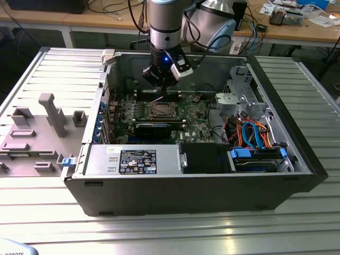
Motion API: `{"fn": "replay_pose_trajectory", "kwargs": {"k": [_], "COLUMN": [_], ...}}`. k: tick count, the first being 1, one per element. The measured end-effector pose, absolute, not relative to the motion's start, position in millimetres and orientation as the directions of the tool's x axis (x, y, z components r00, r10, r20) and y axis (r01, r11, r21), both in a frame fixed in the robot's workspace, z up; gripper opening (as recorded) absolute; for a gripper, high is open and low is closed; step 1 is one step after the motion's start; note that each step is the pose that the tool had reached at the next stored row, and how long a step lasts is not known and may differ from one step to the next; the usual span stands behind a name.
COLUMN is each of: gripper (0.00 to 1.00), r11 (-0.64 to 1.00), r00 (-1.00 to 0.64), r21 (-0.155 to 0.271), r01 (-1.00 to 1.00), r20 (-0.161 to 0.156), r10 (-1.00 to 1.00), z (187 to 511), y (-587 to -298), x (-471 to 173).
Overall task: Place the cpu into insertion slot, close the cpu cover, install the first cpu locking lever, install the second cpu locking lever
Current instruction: 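Install the first cpu locking lever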
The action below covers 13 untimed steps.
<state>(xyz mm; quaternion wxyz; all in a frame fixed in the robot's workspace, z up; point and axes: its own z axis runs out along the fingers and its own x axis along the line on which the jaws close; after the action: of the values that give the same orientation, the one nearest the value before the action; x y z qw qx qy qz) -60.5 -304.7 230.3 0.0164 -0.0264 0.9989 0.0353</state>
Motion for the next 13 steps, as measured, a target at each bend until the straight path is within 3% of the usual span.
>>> {"fn": "replay_pose_trajectory", "kwargs": {"k": [13], "gripper": [0.11], "r11": [0.996], "r00": [-0.998], "r21": [0.07], "r01": [-0.051], "r20": [-0.035], "r10": [-0.049], "z": [221.5], "y": [-307.4], "x": [-52.9]}}
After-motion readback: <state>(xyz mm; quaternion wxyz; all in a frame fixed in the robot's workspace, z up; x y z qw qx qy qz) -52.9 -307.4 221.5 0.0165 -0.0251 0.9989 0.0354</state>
